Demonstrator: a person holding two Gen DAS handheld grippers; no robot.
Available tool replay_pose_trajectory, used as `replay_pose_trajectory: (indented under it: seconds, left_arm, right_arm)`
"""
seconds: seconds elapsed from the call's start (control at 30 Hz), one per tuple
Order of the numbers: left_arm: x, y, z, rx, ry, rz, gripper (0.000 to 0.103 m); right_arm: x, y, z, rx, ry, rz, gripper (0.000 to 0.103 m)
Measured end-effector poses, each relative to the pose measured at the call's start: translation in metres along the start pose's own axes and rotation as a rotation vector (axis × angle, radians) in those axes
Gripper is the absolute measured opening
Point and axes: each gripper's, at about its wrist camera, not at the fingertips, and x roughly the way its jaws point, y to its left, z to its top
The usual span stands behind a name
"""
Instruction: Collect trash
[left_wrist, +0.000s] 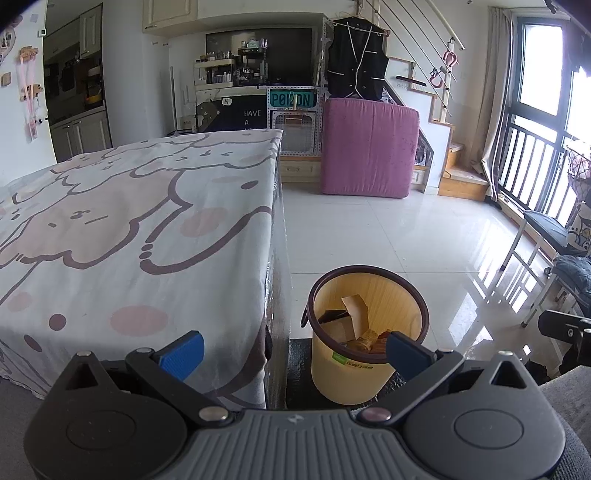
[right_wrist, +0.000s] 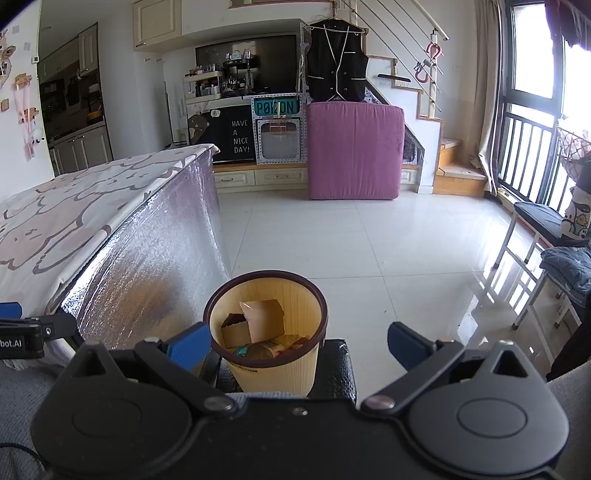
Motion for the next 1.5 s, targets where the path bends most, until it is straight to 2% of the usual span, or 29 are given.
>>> replay_pose_trajectory:
  seconds: [1.5]
  left_arm:
    - [-0.0017, 0.0003, 0.0005, 0.003, -0.003, 0.002, 0.103]
  right_arm:
    - [0.0006, -0.0002, -0.0021, 0.002, 0.001, 0.000, 0.103]
